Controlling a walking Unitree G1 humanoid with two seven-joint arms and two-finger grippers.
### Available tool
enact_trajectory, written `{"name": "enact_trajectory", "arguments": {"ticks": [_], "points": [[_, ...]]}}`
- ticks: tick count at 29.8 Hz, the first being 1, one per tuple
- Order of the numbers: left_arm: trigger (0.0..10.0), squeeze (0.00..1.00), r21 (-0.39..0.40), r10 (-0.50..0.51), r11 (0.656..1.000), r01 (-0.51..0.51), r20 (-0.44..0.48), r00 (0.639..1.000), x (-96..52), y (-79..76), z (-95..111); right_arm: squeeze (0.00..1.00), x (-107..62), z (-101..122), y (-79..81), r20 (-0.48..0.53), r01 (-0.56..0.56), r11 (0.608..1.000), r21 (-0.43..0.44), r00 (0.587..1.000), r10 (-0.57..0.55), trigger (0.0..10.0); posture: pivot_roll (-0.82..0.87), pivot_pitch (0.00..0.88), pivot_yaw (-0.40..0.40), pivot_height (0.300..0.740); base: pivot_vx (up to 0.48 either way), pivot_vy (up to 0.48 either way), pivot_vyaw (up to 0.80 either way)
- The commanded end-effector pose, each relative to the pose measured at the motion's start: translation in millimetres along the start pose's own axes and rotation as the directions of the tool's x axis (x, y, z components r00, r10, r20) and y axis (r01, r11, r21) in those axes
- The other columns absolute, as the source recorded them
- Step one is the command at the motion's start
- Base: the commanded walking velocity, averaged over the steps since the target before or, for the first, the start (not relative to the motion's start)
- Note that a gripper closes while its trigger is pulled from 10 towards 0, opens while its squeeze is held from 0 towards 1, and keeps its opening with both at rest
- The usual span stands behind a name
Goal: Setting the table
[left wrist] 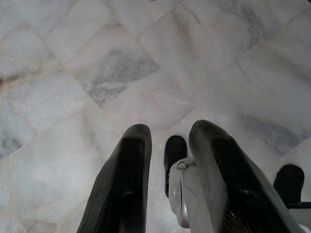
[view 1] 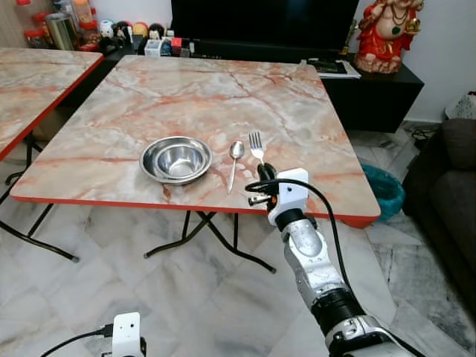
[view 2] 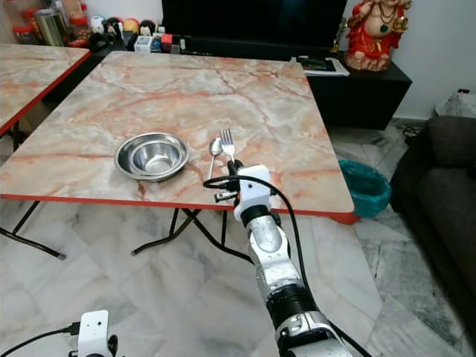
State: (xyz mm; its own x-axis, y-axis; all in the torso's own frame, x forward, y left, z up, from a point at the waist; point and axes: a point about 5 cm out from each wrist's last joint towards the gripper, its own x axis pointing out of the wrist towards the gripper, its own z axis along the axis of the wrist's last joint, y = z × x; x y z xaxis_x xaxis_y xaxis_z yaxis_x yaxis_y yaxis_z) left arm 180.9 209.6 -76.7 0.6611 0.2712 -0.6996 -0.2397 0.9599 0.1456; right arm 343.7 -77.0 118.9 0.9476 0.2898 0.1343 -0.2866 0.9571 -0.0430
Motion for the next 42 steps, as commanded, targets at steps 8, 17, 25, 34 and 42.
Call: {"name": "enact_trajectory", "arguments": {"ticks": [8, 17, 25, 34, 42], "points": [[10.0, 0.0, -0.007, 0.004, 1.0, -0.004, -0.012, 1.0, -0.7, 0.2, -2.8, 0.0, 1.8, 1.3, -2.4, -0.007, 0.01, 1.0, 0.002, 1.0, -0.01, 10.0, 0.08, 0.099, -0.059, 0.715, 0.341, 0.0, 0.0], [10.0, 0.0, -0.005, 0.001, 1.0, -0.001, -0.014, 1.0, -0.8, -0.1, -3.3, 0.0, 1.3, -0.1, -2.6, -0.015, 0.014, 1.0, -0.002, 1.0, -0.014, 10.0, 0.07, 0.098, -0.059, 0.715, 0.34, 0.0, 0.0], [10.0, 0.0, -0.006, -0.001, 1.0, 0.001, -0.012, 1.0, -0.7, -0.9, -2.6, 0.0, 1.5, -0.6, -3.7, -0.022, 0.022, 1.0, -0.004, 1.0, -0.022, 10.0, 0.07, 0.098, -0.061, 0.715, 0.342, 0.0, 0.0], [10.0, 0.0, -0.01, -0.009, 1.0, 0.009, -0.017, 1.0, -1.0, -2.7, -3.7, 0.0, 0.9, -5.3, -2.8, -0.066, 0.032, 0.999, -0.025, 0.997, -0.033, 10.0, 0.07, 0.1, -0.066, 0.715, 0.19, 0.0, 0.0], [10.0, 0.0, -0.01, -0.012, 1.0, 0.012, -0.03, 0.999, -2.6, -5.4, -7.9, 0.0, -5.5, -28.9, -1.1, -0.282, 0.159, 0.985, 0.066, 0.95, -0.135, 10.0, 0.06, 0.107, -0.075, 0.715, 0.0, 0.0, 0.0]]}}
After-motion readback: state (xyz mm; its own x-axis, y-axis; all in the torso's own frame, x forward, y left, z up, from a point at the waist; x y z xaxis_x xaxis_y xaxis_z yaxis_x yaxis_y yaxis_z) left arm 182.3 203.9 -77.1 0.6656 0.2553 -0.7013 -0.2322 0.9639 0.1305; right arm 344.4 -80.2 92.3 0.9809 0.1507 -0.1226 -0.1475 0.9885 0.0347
